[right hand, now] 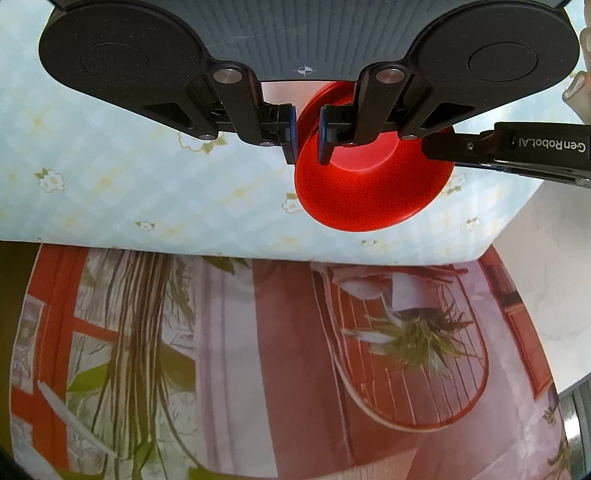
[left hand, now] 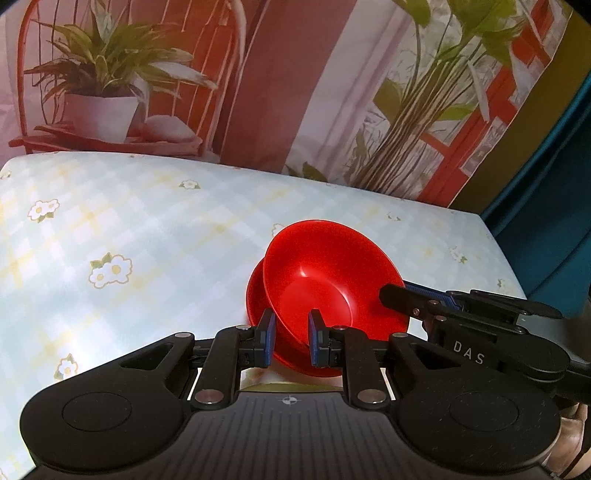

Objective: Organize plates and bowls

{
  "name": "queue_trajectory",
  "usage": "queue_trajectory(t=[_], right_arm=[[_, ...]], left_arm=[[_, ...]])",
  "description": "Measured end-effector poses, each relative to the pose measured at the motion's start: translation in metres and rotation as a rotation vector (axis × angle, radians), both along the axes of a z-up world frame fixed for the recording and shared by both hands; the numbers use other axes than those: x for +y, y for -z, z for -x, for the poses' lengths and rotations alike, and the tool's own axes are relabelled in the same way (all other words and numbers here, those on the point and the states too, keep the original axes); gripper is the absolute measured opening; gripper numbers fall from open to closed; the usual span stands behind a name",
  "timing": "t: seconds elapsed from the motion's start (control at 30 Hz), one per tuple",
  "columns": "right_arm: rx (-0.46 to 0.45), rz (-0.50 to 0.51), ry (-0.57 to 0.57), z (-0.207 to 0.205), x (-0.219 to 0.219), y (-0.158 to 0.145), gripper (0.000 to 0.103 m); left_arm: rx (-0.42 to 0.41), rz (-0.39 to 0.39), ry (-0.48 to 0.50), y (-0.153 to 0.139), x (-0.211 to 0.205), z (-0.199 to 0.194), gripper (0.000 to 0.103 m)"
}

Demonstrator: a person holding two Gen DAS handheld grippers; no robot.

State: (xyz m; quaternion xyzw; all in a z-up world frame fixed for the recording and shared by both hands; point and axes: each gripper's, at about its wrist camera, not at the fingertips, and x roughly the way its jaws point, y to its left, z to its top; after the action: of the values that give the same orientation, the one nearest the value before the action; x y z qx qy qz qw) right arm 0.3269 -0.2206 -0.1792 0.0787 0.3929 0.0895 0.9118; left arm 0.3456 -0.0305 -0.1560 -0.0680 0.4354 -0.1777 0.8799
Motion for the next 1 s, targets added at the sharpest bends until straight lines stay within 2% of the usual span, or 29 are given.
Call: queue_trajectory(t=[0.43, 0.6, 1.0], right_arm=[[0.025, 0.006, -0.009, 0.001, 0.004, 0.012, 0.012], [0.027, 0.008, -0.01, 0.003, 0.005, 0.014, 0.015], [0.042, 0.0, -0.008, 0.005, 0.005, 0.021, 0.017]], left_arm=[[0.005, -0.03, -0.002, 0.01, -0.001, 0.001, 0.019], [0.003, -0.038, -0.009, 0.011, -0.001, 0.001, 0.019], [0.027, -0.029, -0.031, 0.017, 0.002, -0.001, 0.02]])
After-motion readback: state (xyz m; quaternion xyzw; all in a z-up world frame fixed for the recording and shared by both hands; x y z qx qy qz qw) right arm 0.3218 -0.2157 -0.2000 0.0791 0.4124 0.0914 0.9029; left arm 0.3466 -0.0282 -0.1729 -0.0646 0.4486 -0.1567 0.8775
